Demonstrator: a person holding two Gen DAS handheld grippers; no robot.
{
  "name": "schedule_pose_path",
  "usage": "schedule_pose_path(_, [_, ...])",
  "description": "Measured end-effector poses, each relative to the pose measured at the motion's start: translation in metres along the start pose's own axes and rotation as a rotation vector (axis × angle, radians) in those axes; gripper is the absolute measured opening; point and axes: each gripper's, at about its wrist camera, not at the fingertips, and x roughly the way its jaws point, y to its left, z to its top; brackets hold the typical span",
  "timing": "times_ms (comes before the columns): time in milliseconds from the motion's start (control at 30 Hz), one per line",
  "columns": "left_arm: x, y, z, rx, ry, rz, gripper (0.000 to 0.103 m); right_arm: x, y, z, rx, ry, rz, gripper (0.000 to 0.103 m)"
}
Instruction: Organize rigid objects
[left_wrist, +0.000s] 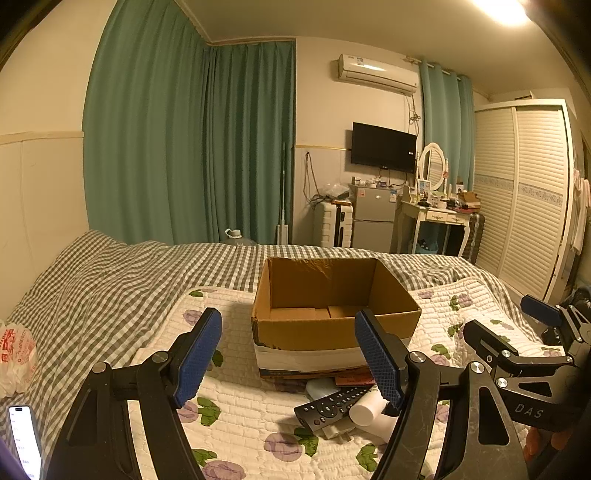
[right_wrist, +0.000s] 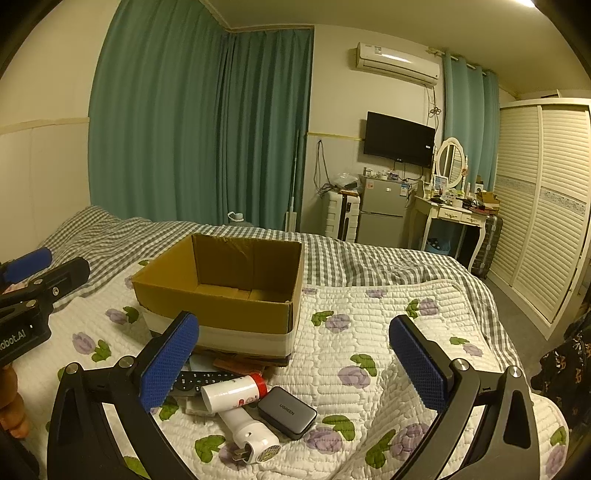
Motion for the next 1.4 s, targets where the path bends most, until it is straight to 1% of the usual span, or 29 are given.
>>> schedule_pose_path(1400, [0.0013,0.0038,-0.0013,0.0,0.006,0.004,0.077,-0.0002,0.003,-0.0036,-0.006,0.014,0.02,0.103])
